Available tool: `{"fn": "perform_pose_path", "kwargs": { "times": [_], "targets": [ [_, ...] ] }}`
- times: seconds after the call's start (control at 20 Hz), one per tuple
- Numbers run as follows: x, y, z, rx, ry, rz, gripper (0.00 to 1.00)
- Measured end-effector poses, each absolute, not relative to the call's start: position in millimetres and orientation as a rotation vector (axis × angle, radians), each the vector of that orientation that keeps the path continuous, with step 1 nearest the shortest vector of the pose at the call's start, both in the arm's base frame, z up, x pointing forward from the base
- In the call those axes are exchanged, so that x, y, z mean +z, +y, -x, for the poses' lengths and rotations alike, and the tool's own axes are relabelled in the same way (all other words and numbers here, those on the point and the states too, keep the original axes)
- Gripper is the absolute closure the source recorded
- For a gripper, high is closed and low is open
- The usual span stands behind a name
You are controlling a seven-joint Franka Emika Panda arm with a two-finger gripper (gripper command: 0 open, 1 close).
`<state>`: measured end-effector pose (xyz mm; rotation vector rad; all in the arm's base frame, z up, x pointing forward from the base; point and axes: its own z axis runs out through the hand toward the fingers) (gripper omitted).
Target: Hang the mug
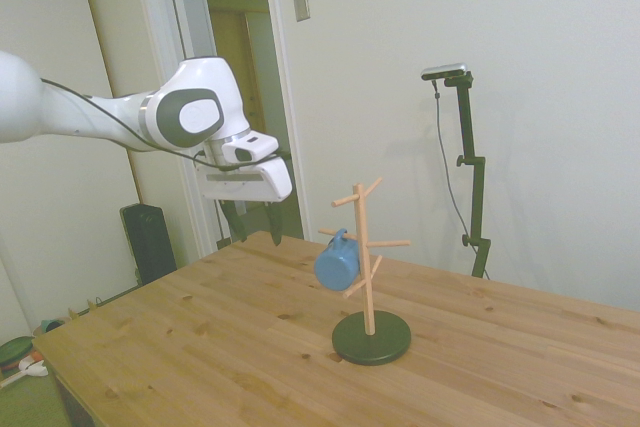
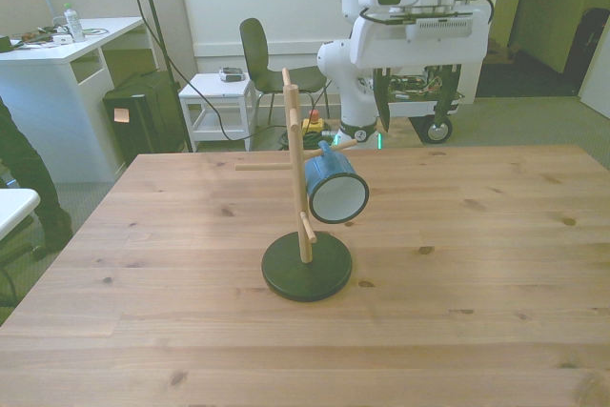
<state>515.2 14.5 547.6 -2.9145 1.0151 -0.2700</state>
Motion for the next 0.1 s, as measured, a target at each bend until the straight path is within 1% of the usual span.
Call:
{"fn": "perform_pose_path", "kwargs": {
  "times": [0.1],
  "targets": [
    [524,24,-497,-0.259,0.999,2.926,0.0]
  ]
}}
